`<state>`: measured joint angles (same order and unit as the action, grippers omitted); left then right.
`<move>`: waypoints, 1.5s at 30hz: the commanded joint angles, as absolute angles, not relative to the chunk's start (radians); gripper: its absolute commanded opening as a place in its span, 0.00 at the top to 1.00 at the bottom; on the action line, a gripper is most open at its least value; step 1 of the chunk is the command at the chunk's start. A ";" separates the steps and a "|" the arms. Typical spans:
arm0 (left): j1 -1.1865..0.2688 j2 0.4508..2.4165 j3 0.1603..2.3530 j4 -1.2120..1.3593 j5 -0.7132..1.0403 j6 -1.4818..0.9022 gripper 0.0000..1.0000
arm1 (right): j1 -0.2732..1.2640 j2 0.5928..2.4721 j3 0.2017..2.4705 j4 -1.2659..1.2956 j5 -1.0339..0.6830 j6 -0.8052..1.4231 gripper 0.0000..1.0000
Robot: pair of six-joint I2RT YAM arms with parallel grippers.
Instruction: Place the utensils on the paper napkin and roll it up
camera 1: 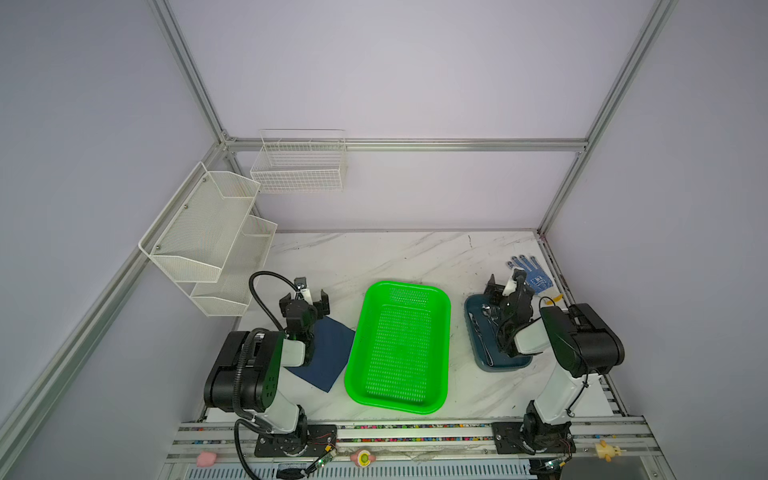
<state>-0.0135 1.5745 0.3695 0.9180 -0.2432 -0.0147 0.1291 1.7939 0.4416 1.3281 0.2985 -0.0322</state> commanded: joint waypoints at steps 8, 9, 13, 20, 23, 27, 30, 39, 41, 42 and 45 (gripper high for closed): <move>-0.009 1.574 0.377 0.954 -0.257 -0.024 0.00 | 0.132 1.787 0.454 1.373 0.304 -0.044 0.03; -0.009 1.572 0.376 0.954 -0.258 -0.024 0.00 | 0.131 1.788 0.454 1.373 0.304 -0.044 0.03; -0.009 1.573 0.376 0.953 -0.258 -0.024 0.00 | 0.130 1.790 0.459 1.365 0.300 -0.035 0.03; -0.009 1.574 0.376 0.954 -0.258 -0.025 0.00 | 0.130 1.790 0.460 1.361 0.299 -0.028 0.03; -0.008 1.572 0.375 0.954 -0.258 -0.025 0.00 | 0.130 1.787 0.457 1.364 0.299 -0.034 0.03; -0.011 1.561 0.346 1.001 -0.219 -0.011 0.00 | 0.130 1.783 0.449 1.380 0.270 -0.061 0.03; -0.015 1.534 0.288 1.099 -0.239 -0.008 0.00 | 0.130 1.777 0.446 1.380 0.245 -0.070 0.03; -0.015 1.239 0.334 0.735 -0.336 -0.111 0.00 | 0.130 1.557 0.517 0.996 0.198 -0.049 0.03; -0.015 1.175 0.348 0.652 -0.408 -0.183 0.00 | 0.130 1.481 0.517 0.903 0.200 -0.038 0.03; -0.015 1.150 0.359 0.615 -0.419 -0.202 0.00 | 0.130 1.444 0.527 0.839 0.201 -0.029 0.03; -0.015 1.076 0.412 0.434 -0.421 -0.339 0.00 | 0.130 1.335 0.623 0.532 0.236 0.108 0.03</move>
